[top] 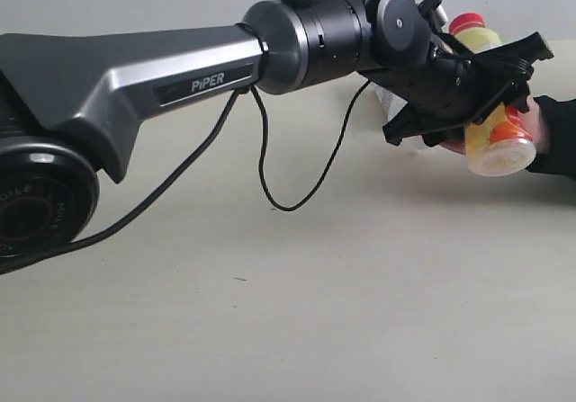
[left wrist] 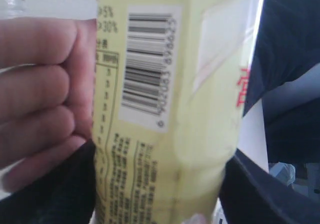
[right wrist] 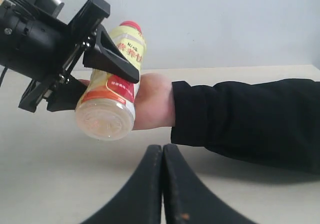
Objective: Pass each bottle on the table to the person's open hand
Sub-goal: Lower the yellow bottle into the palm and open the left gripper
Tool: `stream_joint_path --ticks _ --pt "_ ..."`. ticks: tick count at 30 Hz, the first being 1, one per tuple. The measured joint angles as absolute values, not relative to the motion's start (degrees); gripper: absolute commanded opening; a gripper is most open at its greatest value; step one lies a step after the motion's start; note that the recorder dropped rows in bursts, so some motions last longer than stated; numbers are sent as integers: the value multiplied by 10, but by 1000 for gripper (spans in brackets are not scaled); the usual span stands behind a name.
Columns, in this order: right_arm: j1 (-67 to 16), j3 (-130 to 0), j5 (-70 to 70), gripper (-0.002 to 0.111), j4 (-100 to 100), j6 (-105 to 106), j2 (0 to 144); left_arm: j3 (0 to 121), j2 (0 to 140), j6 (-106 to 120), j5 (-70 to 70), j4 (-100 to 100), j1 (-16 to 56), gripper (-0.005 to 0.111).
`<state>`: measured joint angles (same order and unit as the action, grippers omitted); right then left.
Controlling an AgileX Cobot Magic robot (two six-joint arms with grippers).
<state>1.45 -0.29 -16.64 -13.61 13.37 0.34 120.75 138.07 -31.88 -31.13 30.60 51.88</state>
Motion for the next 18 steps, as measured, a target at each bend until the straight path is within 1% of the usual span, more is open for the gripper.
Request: stream_joint_path --ticks 4,6,8,13,15,18 --pt "15 -3 -166 0 -136 134 3 1207 1393 -319 -309 309 516 0" --pt "15 -3 -166 0 -136 134 3 1207 1393 -319 -309 311 515 4" --pt "15 -3 -166 0 -136 134 3 1207 1393 -319 -309 312 515 14" --pt "15 -3 -166 0 -136 134 3 1207 1393 -319 -309 317 515 49" --pt "15 -3 -166 0 -136 134 3 1207 1393 -319 -309 317 515 59" --pt "15 -3 -166 0 -136 134 3 1207 1393 -319 -309 319 515 69"
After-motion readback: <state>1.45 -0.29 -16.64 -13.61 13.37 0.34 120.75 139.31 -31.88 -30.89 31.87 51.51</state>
